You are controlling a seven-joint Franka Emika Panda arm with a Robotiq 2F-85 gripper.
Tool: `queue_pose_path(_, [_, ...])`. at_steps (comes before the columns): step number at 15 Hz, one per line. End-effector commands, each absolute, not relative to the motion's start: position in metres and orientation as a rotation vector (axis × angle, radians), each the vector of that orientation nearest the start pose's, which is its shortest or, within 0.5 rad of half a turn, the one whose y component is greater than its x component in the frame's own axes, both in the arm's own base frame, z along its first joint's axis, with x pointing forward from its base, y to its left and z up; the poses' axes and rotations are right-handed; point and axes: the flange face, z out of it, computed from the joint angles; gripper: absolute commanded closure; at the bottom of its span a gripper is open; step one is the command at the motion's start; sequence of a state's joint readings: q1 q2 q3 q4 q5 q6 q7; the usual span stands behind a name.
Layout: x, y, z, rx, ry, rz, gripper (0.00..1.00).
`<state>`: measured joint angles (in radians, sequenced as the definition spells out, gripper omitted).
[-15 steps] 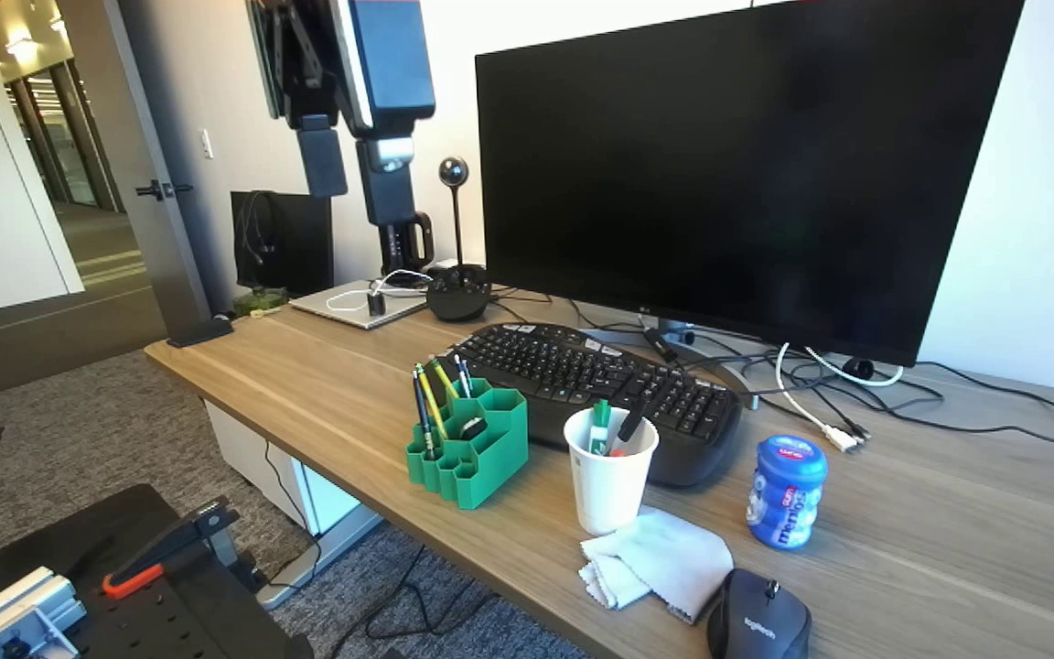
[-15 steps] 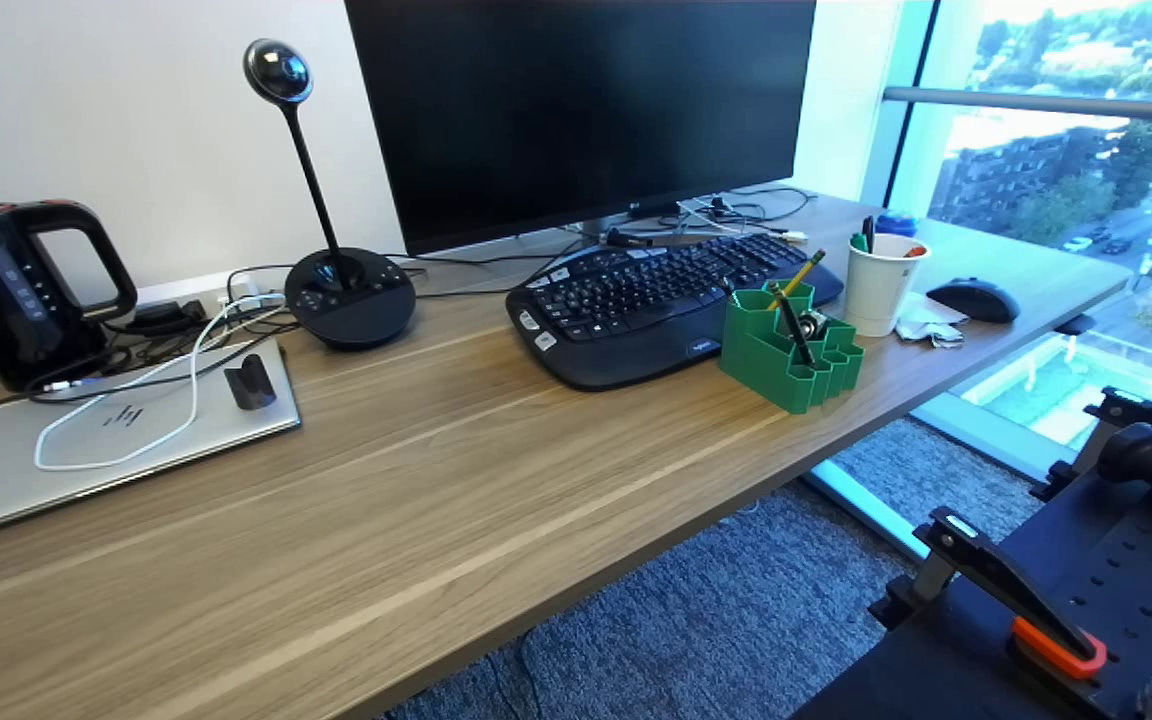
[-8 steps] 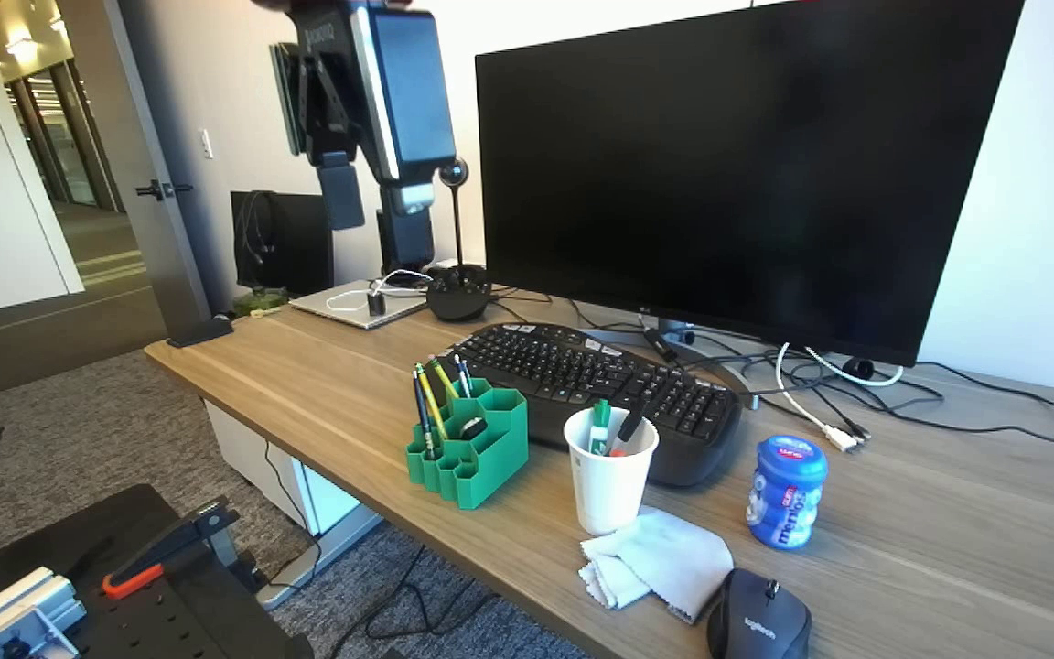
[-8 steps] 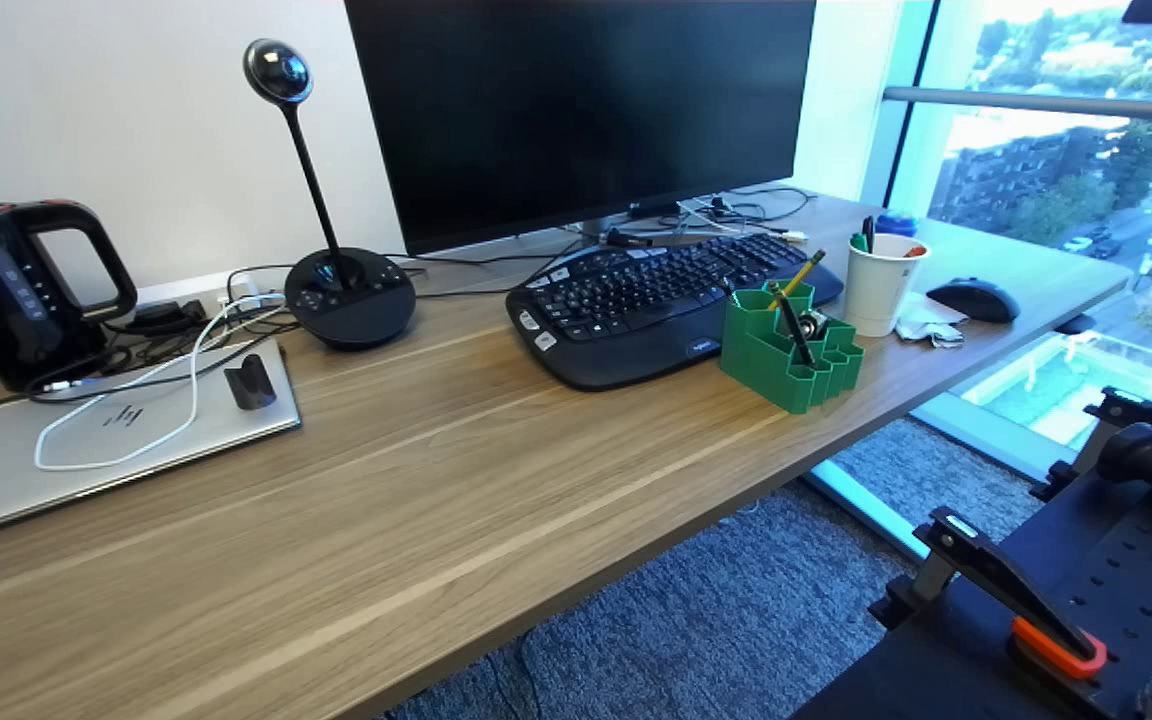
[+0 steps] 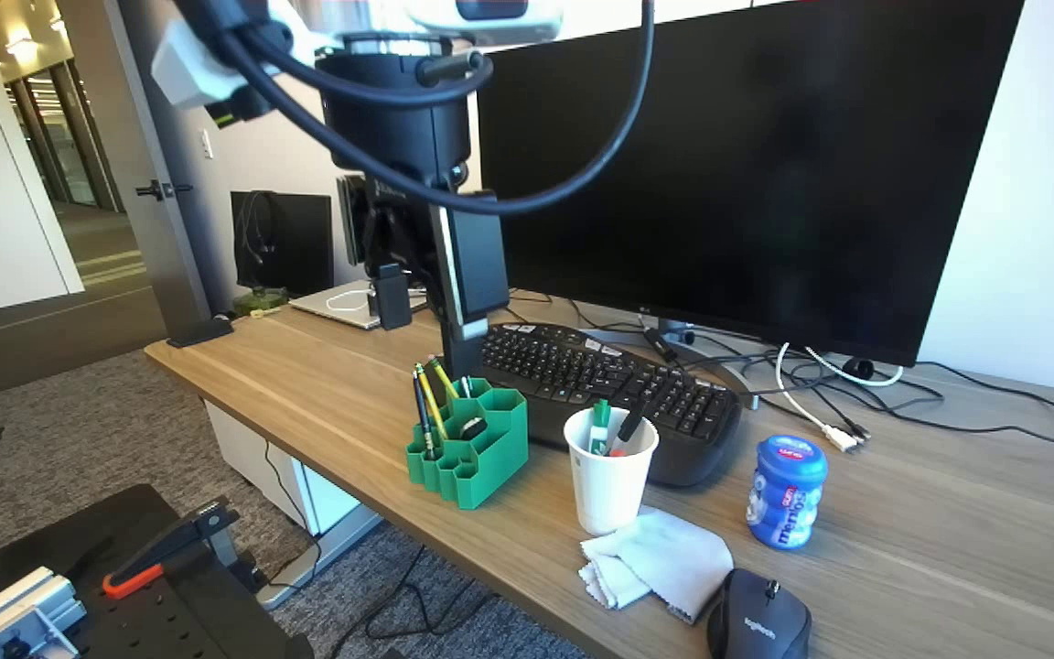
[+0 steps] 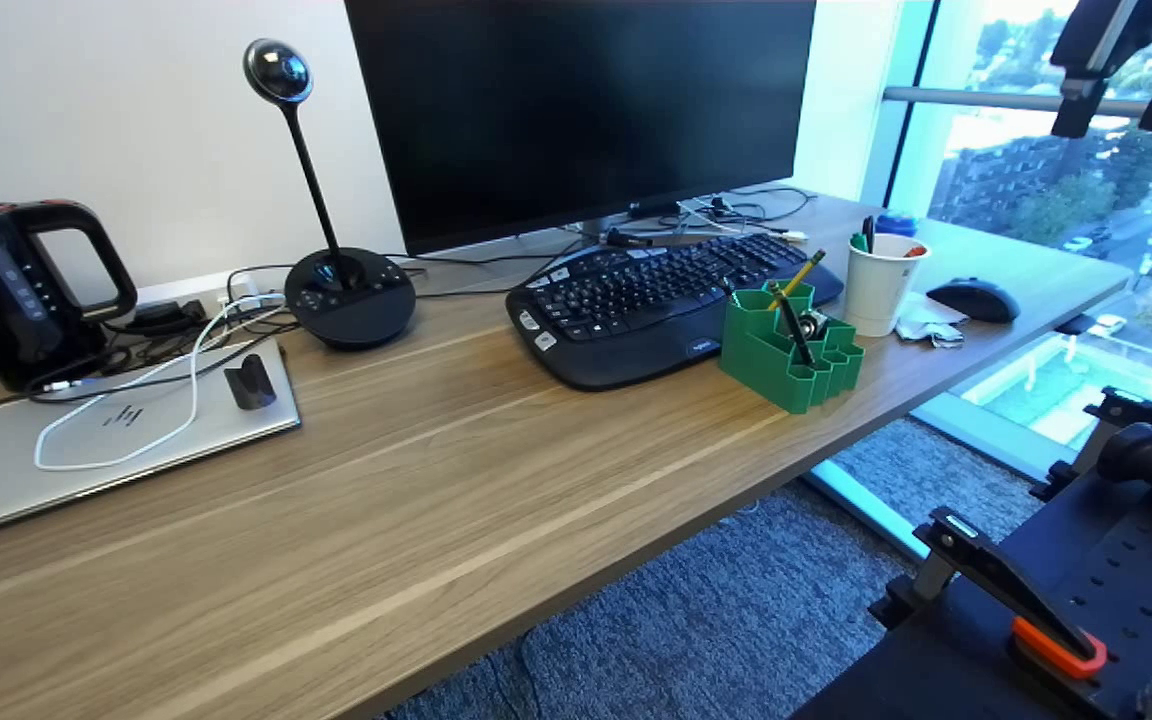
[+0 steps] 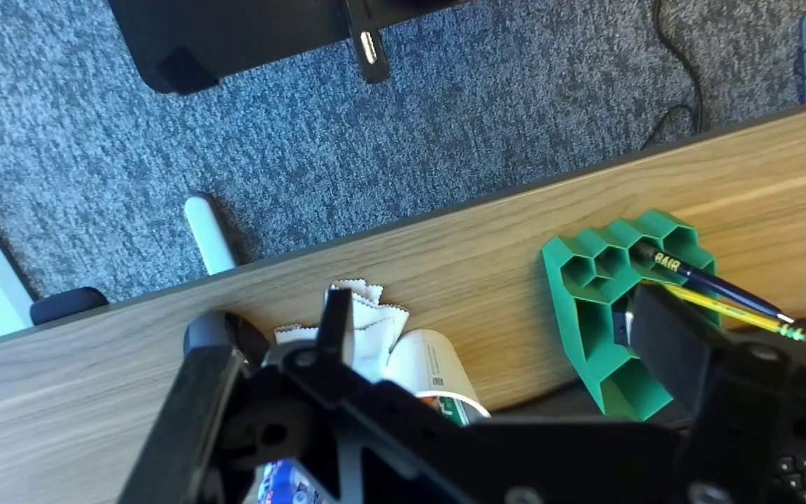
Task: Move the marker to the green rack
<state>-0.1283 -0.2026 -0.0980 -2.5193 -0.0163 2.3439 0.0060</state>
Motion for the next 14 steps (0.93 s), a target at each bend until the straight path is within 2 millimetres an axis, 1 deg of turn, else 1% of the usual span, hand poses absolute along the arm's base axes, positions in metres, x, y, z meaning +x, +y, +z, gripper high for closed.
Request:
queue_pose_path(1, [0.445, -0.108, 0.338, -3.138, 0.336, -0.060, 0.00])
queue_pose_path(4, [0.448, -0.111, 0.331, -3.135, 0.334, -0.075, 0.00])
queue_pose_path(11, [0.455, -0.122, 0.333, -3.134, 0.359, -0.115, 0.00])
queue_pose_path(14, [0.458, -0.124, 0.334, -3.134, 0.365, -0.118, 0.00])
